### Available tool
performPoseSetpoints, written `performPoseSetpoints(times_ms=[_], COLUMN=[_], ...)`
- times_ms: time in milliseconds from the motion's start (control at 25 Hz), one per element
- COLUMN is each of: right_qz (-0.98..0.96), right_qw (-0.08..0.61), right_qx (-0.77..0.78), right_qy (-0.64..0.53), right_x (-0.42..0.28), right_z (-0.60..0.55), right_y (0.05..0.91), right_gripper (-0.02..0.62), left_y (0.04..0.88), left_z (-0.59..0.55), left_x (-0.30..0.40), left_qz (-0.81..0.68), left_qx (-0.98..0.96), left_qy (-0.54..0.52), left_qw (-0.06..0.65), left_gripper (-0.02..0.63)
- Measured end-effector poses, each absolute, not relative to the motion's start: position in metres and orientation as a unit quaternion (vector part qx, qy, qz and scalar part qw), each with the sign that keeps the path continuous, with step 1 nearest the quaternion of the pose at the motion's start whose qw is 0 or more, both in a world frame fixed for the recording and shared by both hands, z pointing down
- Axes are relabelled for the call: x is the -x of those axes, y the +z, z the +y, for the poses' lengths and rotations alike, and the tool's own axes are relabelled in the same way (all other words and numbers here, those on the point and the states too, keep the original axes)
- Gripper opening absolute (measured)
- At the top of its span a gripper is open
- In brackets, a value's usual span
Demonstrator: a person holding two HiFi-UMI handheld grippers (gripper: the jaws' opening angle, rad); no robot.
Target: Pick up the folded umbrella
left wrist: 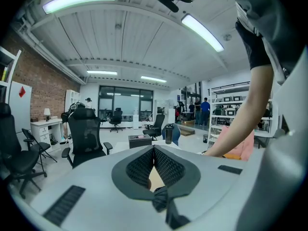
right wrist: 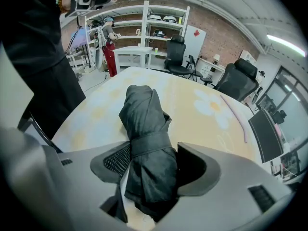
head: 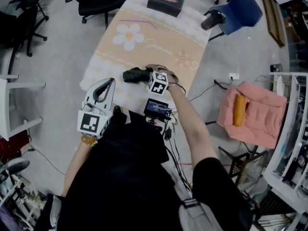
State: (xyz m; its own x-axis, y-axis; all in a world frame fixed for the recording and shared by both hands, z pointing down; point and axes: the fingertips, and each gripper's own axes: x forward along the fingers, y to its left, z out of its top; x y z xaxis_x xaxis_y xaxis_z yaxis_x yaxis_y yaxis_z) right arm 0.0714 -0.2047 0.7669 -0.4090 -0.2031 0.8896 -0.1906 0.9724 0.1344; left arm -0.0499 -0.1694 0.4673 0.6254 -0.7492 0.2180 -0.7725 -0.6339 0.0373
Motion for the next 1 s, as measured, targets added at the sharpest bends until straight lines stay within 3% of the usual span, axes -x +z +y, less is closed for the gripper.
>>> performPoseSetpoints(times_ms=[680, 1000], right_qz=[-0.828, -0.820], right_qw=[0.553, 0.562], right_qx=[-0.087, -0.106], right_qy=[0.023, 0.014], right_x=[-0.070, -0.069], right_z=[-0.208, -0.201], right_y=[0.773, 0.772], right_gripper=[0.294, 0.259], left_y=[0.462, 0.457], left_z=[-0.177, -0.178], left_x=[0.072, 0.071], left_qz=[-0.449, -0.445], left_qx=[-0.887, -0.890], left_qy=[0.088, 0.077], left_qw=[0.059, 0.057], left_gripper=[0.014, 0.014])
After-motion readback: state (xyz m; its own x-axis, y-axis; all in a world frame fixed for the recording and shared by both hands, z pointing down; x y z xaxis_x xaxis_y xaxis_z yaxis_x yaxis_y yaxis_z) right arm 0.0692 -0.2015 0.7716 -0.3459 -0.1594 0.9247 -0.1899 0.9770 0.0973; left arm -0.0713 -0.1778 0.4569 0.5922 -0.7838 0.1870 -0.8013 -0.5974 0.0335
